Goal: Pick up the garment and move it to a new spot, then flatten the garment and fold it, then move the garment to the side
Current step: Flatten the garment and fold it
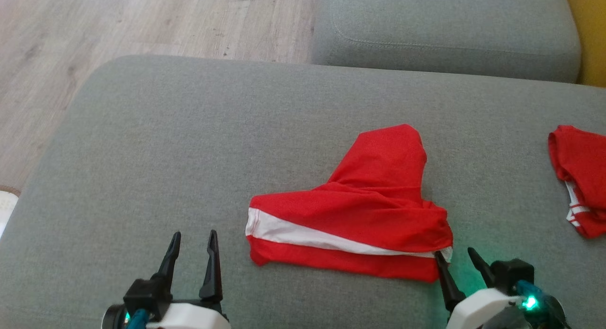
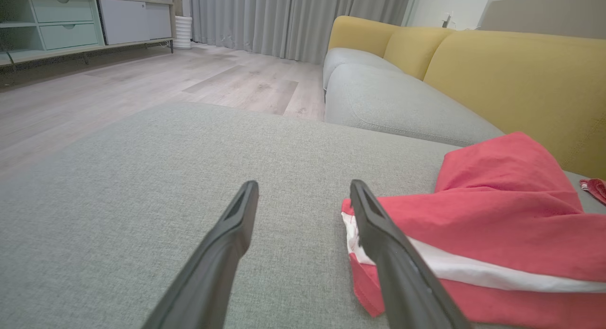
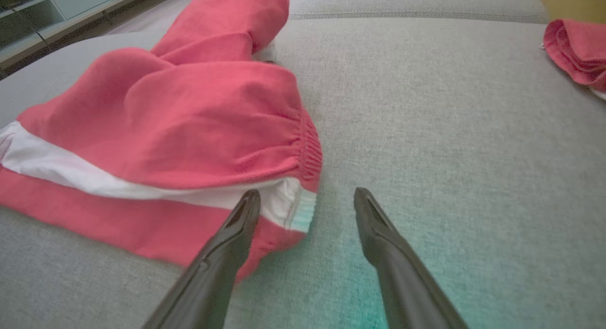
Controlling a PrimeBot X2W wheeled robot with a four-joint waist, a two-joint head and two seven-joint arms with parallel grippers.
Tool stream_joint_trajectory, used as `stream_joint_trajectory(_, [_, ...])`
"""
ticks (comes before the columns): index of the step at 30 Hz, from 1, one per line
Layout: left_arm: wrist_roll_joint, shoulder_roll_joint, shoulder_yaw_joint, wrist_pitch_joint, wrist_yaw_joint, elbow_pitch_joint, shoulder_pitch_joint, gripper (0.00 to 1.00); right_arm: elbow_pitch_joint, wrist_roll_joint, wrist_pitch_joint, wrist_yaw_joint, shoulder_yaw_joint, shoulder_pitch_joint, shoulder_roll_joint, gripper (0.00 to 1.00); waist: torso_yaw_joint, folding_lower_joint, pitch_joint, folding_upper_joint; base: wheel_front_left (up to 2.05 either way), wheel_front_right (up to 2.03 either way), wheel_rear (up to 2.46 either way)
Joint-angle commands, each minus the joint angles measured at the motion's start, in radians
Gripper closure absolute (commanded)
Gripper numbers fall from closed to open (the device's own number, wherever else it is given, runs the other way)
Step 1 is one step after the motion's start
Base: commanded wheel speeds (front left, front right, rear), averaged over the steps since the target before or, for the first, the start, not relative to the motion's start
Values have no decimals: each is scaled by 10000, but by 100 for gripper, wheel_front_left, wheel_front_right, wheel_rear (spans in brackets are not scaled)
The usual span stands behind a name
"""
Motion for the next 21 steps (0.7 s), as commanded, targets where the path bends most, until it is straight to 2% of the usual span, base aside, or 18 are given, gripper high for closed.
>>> stream_joint_trajectory(1, [86,108,320,-124,12,-234,-385,0,-247,80,-156,65,282,-511,-66,0,48,0,-3,-1,0,0,0])
stream_joint_trajectory(12, [33,152,322,-119,21,-163,-363,0,549,370,-15,65,542,-884,-66,0,110,0,7,-1,0,0,0])
stream_joint_trajectory(14, [21,158,266,-44,-7,-135,-377,0,715,434,-99,65,590,-1010,-66,27,103,0,25,-1,0,0,0])
stream_joint_trajectory(16, [-2,156,202,25,-71,-76,-413,0,847,481,-172,65,659,-1139,-66,46,81,0,44,-1,0,0,0])
stream_joint_trajectory(19, [-45,125,61,172,-229,104,-522,0,1019,533,-222,65,809,-1299,-66,61,47,0,75,-1,0,0,0])
stream_joint_trajectory(21, [-31,88,-13,214,-282,231,-638,0,1107,508,-248,65,869,-1400,-66,82,20,0,99,-1,0,0,0])
